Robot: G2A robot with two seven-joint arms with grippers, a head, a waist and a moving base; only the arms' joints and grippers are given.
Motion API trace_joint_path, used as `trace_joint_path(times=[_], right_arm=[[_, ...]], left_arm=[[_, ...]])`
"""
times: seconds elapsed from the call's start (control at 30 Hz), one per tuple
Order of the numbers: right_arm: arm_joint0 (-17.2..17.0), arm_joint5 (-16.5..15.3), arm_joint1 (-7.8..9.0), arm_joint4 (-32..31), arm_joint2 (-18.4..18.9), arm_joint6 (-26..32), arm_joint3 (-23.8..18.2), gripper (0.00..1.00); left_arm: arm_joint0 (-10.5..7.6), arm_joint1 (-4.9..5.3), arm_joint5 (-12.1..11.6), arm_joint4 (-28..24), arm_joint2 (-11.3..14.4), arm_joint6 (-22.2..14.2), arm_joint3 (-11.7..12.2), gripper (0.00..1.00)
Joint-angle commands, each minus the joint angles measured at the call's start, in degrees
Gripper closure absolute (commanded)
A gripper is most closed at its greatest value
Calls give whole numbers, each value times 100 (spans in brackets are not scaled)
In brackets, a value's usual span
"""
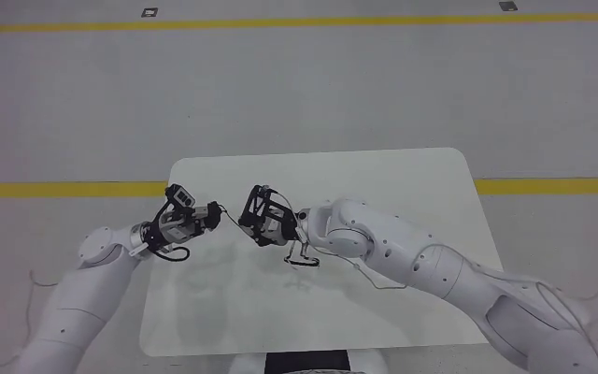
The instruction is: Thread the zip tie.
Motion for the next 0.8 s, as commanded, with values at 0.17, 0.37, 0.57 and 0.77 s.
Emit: trace_joint_path(times=[0.17, 0.37, 0.57, 0.77], right_arm=[[2, 0, -33, -40, 37, 219, 36, 100], [-8, 0, -79, -90, 74, 381, 71, 100], [-32, 0, -134, -150, 117, 506, 96, 100], [-70, 0, -179, -203, 172, 589, 107, 100]], left_arm=[[-15, -13, -13, -30, -42, -21, 3, 100], [-2, -19, -14, -57, -90, -43, -7, 100], [11, -26, -9, -94, -140, -69, -13, 100], [21, -34, 0, -119, -179, -92, -17, 100]])
